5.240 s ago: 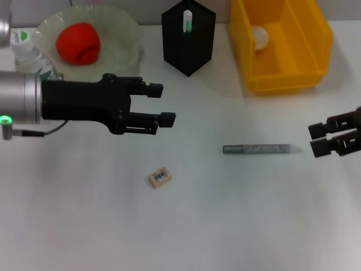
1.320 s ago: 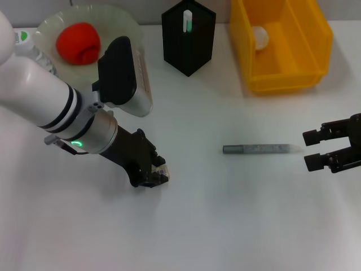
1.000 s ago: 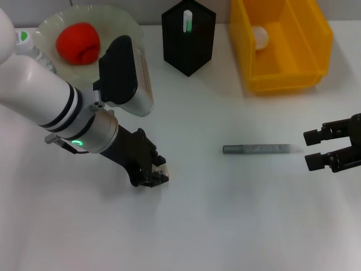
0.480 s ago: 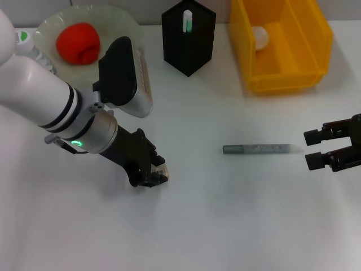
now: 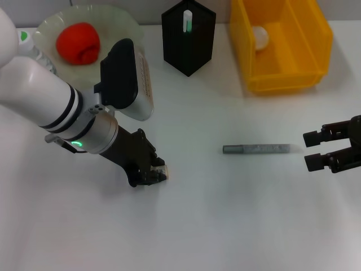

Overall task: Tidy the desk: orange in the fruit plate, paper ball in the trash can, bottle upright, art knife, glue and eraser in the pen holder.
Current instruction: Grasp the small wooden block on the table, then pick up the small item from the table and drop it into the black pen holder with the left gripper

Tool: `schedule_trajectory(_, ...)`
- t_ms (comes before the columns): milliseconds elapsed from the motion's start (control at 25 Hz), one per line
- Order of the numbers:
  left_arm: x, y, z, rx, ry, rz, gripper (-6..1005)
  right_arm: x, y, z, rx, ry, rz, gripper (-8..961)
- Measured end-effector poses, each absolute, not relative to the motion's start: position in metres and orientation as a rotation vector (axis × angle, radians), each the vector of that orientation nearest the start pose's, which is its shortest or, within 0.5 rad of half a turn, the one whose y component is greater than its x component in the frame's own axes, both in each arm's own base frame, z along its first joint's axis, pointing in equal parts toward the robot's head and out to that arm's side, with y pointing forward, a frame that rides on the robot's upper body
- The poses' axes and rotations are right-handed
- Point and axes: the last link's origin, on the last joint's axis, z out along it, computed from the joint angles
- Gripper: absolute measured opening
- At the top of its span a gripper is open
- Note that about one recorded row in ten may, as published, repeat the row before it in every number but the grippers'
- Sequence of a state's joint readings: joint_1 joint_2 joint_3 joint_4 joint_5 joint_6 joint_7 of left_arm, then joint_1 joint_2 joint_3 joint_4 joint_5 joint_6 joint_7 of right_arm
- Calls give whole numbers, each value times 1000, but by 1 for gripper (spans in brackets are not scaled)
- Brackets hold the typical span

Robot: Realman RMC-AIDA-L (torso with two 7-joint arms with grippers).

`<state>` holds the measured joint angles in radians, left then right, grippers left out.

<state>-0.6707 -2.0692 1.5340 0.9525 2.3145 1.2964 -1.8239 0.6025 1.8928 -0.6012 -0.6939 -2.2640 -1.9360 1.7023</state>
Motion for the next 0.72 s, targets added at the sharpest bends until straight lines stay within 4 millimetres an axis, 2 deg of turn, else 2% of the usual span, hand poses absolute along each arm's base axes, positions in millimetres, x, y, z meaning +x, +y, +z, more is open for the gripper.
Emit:
schedule_trajectory(40,-197,351,-72,-3035,-103,443,260,271,314,75,-2994,973,462,767)
schedule_trajectory(280,-194,354,-68,-3030,-114,411,261,273,312,76,-2984,983,470,766)
schedule_trajectory(360,-192,355,-61,-3024,-144,349,261,274,312,77,-2979,984,475,765)
schedule_trajectory(400,-188,354,-52,-3034,-184,228,262,274,312,77,-2977,985,478,765)
schedule_trajectory(440,-188,354,-52,-3034,-184,228,262,274,312,77,-2975,988,480,765)
schedule_trajectory(480,-185,353,-46,-3045,-204,145,262,275,312,77,-2973,991,483,765)
schedule_trajectory(680,-177,353,-21,-2996,-303,-321,263,277,310,77,-2961,1013,500,764)
schedule_trajectory(720,-175,355,-15,-2929,-363,-556,263,278,309,76,-2961,1022,507,764)
